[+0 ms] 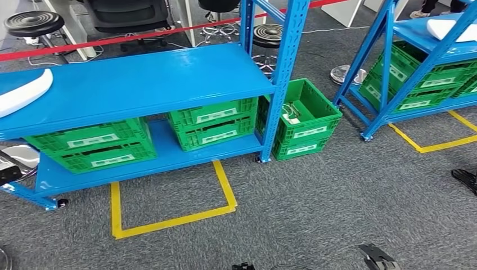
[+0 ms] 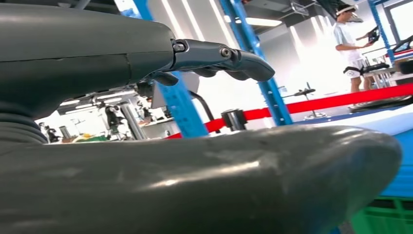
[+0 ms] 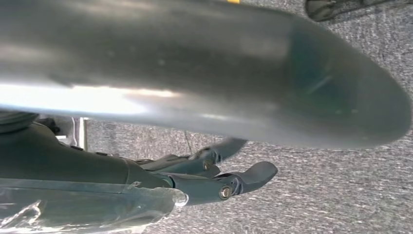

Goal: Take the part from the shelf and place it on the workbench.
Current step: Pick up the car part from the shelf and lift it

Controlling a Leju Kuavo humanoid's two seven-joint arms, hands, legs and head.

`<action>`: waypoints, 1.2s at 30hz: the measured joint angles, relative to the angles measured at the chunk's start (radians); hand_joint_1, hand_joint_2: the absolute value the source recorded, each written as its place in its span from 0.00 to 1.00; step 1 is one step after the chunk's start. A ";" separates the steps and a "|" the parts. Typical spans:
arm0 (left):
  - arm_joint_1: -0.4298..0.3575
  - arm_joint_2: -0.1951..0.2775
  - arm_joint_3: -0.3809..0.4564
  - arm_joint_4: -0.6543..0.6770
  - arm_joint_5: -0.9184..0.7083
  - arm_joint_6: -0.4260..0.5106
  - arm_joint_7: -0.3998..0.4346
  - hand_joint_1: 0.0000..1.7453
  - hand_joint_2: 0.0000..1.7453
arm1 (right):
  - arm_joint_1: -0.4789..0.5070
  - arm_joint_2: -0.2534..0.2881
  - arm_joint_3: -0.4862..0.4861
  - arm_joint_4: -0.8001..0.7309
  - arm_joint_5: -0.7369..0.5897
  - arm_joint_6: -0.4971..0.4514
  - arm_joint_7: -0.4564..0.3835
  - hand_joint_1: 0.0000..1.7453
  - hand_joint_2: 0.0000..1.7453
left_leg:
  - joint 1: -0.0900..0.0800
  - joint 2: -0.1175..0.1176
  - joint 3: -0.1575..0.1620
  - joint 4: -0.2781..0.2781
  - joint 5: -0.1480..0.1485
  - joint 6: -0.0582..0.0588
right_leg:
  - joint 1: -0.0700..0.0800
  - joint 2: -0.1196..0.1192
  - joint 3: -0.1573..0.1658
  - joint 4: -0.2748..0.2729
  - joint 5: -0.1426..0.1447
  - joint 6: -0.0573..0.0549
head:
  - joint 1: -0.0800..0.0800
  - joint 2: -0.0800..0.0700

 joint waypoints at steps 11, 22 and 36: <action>0.010 0.015 0.011 -0.029 0.017 -0.014 -0.006 0.00 0.00 | 0.005 0.004 -0.005 0.004 0.003 0.000 -0.003 0.00 0.00 | -0.001 0.004 -0.110 0.236 -0.073 -0.049 | 0.004 0.012 0.139 -0.205 0.015 -0.065 | -0.004 0.000; 0.028 0.041 0.020 -0.032 0.033 -0.021 -0.005 0.00 0.00 | 0.006 0.002 -0.004 0.007 0.016 -0.003 -0.001 0.00 0.00 | -0.024 -0.004 -0.160 0.002 0.126 0.001 | 0.028 0.032 0.305 -0.241 -0.102 -0.048 | -0.008 0.000; 0.048 0.043 0.022 -0.038 0.036 -0.016 -0.006 0.00 0.00 | 0.010 0.000 -0.005 0.012 0.016 -0.010 -0.002 0.00 0.00 | -0.023 -0.009 0.063 -0.010 -0.052 -0.009 | 0.032 -0.002 0.069 -0.203 0.084 -0.063 | -0.011 0.000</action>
